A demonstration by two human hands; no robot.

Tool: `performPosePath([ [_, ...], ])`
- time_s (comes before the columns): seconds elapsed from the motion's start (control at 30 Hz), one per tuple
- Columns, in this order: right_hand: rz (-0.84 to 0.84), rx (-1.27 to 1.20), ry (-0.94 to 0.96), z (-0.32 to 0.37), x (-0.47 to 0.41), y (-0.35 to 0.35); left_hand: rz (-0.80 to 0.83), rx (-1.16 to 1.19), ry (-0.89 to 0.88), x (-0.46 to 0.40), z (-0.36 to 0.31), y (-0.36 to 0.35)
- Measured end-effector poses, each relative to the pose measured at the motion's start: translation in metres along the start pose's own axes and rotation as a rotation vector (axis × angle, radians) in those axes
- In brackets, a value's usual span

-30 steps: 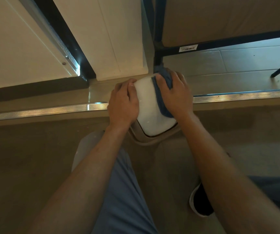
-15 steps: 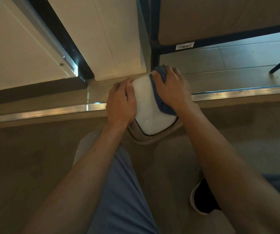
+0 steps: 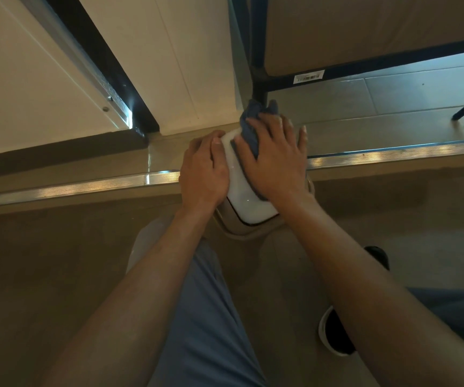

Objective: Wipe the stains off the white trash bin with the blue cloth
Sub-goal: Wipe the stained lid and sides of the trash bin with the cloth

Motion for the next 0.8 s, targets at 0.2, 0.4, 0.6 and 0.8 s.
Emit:
performPosePath([
  [0.2, 0.085, -0.011, -0.112, -0.003, -0.032, -0.002, -0.001, 0.006, 0.027, 0.000, 0.001, 0.003],
  [0.4, -0.043, -0.358, -0.144, -0.031, 0.022, -0.003, -0.007, -0.003, 0.018, 0.001, -0.001, 0.001],
  [0.6, -0.037, -0.569, -0.453, -0.050, 0.024, -0.007, -0.014, 0.022, 0.016, 0.001, -0.001, 0.002],
  [0.8, -0.156, -0.575, -0.454, -0.046, 0.099, -0.022, -0.017, 0.014, 0.014, 0.002, 0.001, 0.001],
])
Point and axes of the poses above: each hand's wrist, its own x-axis away from the middle knuckle, its own y-axis out of the back of the hand, z = x × y, the point moved 5 cm from there along -x, towards the middle knuckle, and after that the axes turned 2 degrees about x, right-handed, at the moved point
